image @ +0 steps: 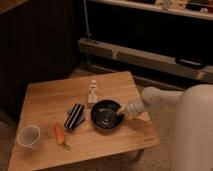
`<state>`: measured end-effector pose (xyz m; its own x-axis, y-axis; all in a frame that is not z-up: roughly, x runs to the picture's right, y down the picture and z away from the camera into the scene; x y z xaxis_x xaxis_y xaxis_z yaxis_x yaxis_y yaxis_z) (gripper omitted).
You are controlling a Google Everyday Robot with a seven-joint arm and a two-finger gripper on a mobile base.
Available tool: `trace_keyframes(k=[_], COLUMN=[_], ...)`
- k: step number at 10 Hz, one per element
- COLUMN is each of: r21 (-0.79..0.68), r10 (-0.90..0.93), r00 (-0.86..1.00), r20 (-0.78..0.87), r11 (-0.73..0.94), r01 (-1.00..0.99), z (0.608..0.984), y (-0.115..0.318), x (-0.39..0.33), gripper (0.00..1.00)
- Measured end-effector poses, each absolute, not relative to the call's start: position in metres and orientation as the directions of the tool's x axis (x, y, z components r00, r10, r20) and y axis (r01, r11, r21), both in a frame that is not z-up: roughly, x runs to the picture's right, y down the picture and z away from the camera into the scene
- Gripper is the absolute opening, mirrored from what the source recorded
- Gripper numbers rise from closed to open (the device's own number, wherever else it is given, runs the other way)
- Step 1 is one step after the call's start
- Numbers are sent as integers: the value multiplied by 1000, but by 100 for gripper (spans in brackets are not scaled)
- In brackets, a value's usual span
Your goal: Pick up the ceramic bowl
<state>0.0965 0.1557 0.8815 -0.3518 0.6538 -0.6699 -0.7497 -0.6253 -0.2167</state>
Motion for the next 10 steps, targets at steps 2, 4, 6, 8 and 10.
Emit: trace_keyframes(k=[2, 4, 6, 8, 10], r21=[-217, -217, -216, -214, -207], r10=[654, 654, 654, 653, 652], r00=[-351, -351, -351, -350, -349], r20=[-670, -670, -670, -672, -674], r11=[-624, -624, -624, -623, -619], r01=[-751, -751, -751, -752, -758], z=[882, 882, 882, 883, 884], y=[156, 156, 156, 158, 159], x=[97, 97, 97, 97, 97], gripper=[42, 42, 41, 24, 5])
